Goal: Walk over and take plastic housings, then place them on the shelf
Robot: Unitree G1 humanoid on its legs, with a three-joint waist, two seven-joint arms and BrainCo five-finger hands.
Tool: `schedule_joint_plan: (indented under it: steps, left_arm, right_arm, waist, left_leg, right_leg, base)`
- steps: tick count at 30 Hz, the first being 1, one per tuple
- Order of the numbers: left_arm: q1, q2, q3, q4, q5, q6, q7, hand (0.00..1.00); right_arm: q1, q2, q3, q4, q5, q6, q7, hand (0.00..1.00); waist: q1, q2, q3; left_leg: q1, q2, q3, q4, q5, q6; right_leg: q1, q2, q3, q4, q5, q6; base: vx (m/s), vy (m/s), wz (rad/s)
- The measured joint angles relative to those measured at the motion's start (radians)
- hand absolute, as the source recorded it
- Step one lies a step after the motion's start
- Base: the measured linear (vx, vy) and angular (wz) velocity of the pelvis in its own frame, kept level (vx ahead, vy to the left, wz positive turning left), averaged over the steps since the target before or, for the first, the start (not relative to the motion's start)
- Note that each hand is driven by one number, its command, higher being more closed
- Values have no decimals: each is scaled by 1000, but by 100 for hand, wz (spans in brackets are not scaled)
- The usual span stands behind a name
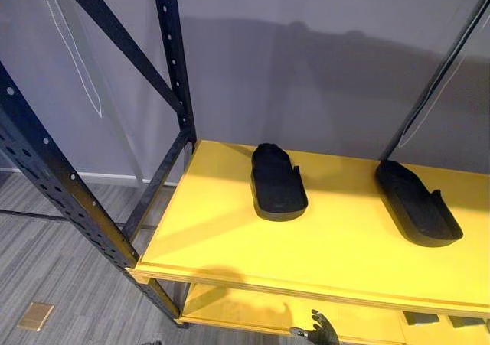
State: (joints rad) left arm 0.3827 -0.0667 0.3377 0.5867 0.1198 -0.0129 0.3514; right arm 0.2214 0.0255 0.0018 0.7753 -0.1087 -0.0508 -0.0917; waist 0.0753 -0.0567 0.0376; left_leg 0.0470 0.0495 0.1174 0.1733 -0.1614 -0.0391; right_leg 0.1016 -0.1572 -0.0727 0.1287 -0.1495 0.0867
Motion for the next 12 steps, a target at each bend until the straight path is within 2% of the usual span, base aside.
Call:
schedule_joint_plan:
  steps: [3,12]
  left_arm:
    - [-32,10,0,65,1,-1,-15,0]
    - [-103,48,-16,182,1,-6,-79,0]
  right_arm:
    - [-31,-11,-2,37,0,-1,-4,0]
    - [-88,-12,-42,120,0,-1,-4,0]
  waist:
    - [-5,18,-2]
    - [-9,28,5]
  left_leg:
    - [18,-2,15,-38,16,-2]
    - [52,14,28,-119,57,-19]
  right_leg:
    - [-5,1,11,-6,1,0]
    - [2,27,11,-43,33,-7]
  base:
    - [41,-5,-13]
    - [53,-21,-5]
